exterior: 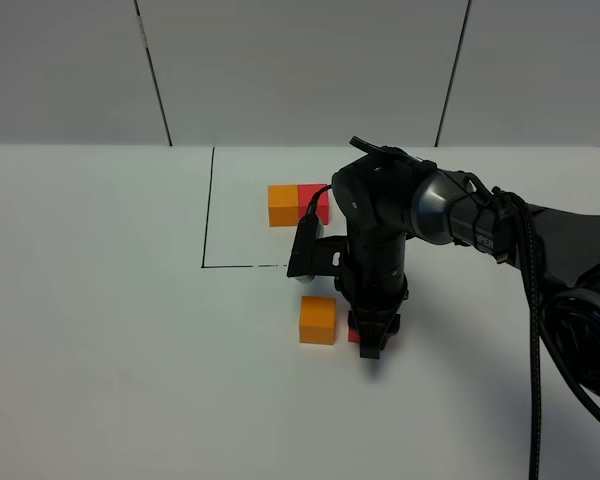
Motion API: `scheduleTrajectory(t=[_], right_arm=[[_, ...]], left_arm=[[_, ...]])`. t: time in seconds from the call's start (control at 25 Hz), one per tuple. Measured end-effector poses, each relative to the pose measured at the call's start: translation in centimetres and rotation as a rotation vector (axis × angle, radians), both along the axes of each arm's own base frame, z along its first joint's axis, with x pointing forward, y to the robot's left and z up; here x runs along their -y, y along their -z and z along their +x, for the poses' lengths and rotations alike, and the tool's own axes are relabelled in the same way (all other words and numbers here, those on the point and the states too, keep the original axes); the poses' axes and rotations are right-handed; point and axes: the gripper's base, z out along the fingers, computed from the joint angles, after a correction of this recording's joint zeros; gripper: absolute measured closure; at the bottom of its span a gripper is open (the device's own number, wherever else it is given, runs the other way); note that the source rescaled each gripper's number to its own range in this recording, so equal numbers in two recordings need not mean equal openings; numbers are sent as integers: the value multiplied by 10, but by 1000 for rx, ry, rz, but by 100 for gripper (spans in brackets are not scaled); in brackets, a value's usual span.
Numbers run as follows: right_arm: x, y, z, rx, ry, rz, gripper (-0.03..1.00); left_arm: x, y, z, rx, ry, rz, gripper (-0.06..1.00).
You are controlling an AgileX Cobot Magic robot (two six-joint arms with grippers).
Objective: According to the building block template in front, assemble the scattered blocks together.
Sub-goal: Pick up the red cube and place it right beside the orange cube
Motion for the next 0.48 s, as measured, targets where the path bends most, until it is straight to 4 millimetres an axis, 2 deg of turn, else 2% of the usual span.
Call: scheduleTrajectory(t=[0.48], right_arm=[[-6, 0, -4, 4, -58, -20, 96]], left_arm=[[0, 0, 0, 0, 0, 0, 71]])
